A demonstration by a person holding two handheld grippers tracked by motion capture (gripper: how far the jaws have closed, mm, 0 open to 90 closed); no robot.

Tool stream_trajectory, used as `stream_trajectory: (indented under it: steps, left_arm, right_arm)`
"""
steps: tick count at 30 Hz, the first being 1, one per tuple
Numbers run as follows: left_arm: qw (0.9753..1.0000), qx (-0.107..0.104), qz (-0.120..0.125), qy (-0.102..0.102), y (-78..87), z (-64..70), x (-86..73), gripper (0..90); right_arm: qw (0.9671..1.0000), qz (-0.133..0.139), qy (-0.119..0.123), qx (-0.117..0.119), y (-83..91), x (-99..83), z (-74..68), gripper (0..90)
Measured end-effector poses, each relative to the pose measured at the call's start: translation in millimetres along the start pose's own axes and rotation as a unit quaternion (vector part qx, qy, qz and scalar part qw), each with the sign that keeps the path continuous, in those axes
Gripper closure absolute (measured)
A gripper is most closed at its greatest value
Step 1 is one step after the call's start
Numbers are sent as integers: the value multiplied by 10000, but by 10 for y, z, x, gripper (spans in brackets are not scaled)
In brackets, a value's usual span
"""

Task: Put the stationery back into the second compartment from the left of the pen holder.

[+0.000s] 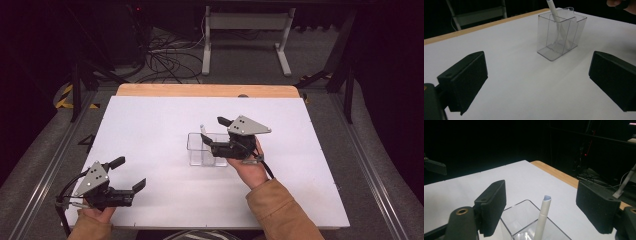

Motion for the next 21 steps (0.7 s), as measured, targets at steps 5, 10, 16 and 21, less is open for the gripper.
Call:
stream_trajectory:
  steps: [5,10,16,21]
  left_arm:
    - [10000,-1,8,11,3,-4,0,29]
    - [10000,6,21,34,9,-6,3,29]
    - [10000,2,50,43,20,-9,11,29]
    - [10000,16,86,14,43,-5,27,28]
  right_arm:
    - [10000,-16,19,41,28,12,-5,227]
    - [10000,-19,22,87,133,45,5,180]
    - [9999,-136,9,86,403,-46,33,94]
    - [9999,-150,-53,6,732,-294,90,41]
Point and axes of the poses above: each handheld gripper's, and its own axes: y roughly backward along the jaws, x roughly out of its top, z roughly to its right, the point moved 10 cm from there along -y, roughly forward along the jaws, and after that the axes turned 6 degrees about x, right-handed, at the moved point
